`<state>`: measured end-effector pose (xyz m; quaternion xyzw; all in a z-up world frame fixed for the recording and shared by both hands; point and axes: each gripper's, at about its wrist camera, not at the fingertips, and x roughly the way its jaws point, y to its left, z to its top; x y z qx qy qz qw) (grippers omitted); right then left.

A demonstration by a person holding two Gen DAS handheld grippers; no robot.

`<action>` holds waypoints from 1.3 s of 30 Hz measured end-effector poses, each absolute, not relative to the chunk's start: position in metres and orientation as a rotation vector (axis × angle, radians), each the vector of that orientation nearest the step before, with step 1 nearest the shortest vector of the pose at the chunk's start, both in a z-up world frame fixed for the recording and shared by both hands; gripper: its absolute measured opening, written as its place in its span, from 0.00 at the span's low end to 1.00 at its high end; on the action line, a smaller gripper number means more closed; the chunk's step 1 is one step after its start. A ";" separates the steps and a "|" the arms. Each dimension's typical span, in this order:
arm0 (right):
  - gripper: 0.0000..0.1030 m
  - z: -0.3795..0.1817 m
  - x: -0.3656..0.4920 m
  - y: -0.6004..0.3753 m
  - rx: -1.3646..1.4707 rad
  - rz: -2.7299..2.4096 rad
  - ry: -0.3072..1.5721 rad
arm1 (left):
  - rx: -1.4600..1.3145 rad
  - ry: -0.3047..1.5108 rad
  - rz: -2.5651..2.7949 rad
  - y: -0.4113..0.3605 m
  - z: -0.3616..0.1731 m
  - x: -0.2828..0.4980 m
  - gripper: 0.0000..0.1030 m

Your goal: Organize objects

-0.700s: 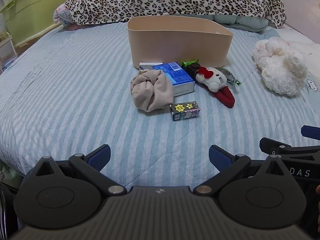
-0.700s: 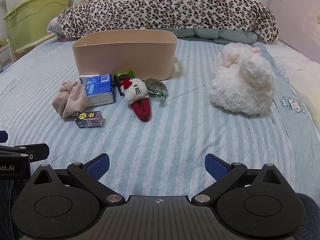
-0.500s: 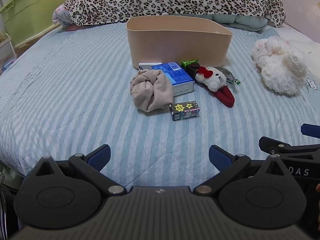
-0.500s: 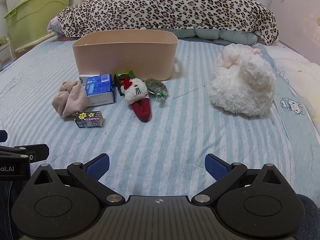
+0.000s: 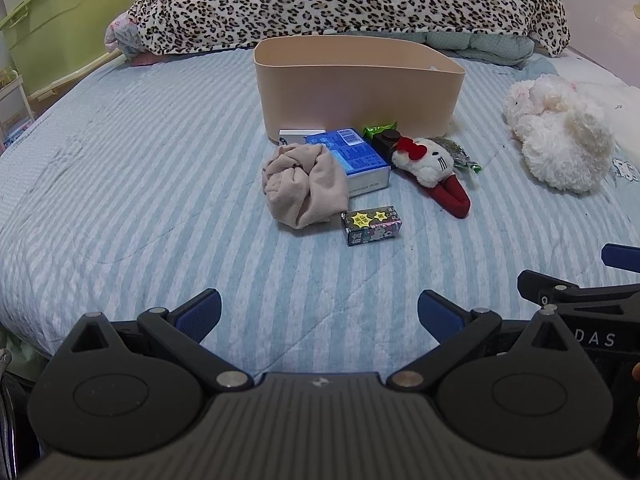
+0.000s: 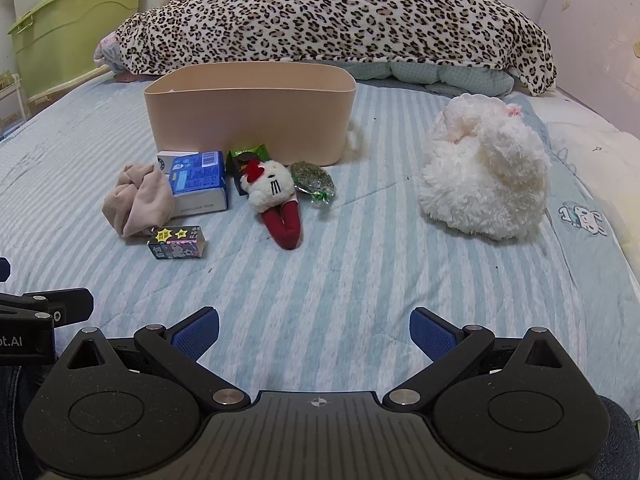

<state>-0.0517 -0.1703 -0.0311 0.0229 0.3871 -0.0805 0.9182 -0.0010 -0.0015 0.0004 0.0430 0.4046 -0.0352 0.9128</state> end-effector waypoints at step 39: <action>0.87 -0.039 0.060 -0.175 -0.036 -0.023 0.857 | 0.120 0.831 -0.230 0.010 -0.014 0.096 1.00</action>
